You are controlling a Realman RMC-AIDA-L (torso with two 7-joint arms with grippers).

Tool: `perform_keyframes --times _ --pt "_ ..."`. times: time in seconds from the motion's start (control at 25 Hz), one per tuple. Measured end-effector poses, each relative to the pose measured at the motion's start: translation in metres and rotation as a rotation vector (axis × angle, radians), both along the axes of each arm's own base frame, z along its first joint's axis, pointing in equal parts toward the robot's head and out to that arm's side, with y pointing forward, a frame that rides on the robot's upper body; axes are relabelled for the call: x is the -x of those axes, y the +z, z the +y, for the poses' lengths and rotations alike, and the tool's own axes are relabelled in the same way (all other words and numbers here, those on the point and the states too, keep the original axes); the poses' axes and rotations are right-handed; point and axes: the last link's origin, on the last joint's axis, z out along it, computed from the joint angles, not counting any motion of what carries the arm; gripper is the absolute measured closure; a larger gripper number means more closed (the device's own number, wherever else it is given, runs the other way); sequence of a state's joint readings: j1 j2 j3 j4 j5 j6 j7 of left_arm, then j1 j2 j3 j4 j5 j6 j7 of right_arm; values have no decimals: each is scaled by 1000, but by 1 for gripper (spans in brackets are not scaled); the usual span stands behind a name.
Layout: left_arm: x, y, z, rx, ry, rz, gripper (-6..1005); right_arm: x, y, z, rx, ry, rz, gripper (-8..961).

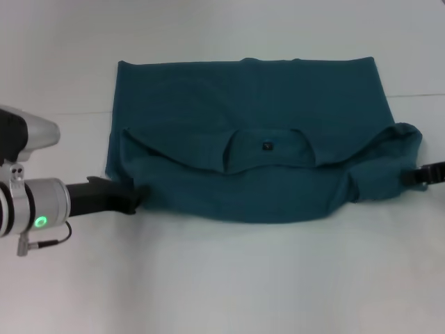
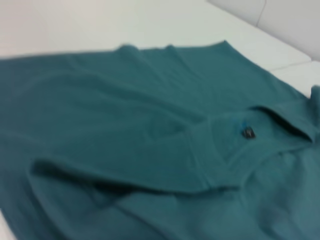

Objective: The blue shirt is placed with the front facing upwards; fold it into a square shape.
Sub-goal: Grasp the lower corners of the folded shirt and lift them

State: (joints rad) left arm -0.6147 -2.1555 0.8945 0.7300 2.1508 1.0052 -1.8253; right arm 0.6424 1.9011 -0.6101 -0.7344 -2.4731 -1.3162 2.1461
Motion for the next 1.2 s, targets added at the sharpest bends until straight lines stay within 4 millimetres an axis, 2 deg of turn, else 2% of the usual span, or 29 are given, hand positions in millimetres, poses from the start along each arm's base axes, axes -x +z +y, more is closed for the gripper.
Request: perform_keyframes --times 0.08,0.12,0.16,0.28,0.48,0.72,0.92,1.2 --pt "-5 7 5 -16 -17 5 970 4 9 4 -20 5 -7 914" --pt "-5 7 5 -16 -17 5 970 8 14 6 -31 12 -12 914" --pt "-14 17 14 -33 -37 6 970 11 19 9 -43 19 -18 914" --pt "-23 27 26 -54 -46 -1 970 24 33 17 -75 43 -34 914" --pt "-40 49 47 -99 -55 -24 971 41 47 30 -127 60 -46 914" --pt "-57 65 60 -114 -86 -29 971 58 64 43 -201 81 -61 914" --pt "-58 70 59 -111 -89 -34 972 62 66 43 -204 85 -55 914" --pt "-32 55 31 -52 -39 -61 973 36 42 14 -134 25 -15 913"
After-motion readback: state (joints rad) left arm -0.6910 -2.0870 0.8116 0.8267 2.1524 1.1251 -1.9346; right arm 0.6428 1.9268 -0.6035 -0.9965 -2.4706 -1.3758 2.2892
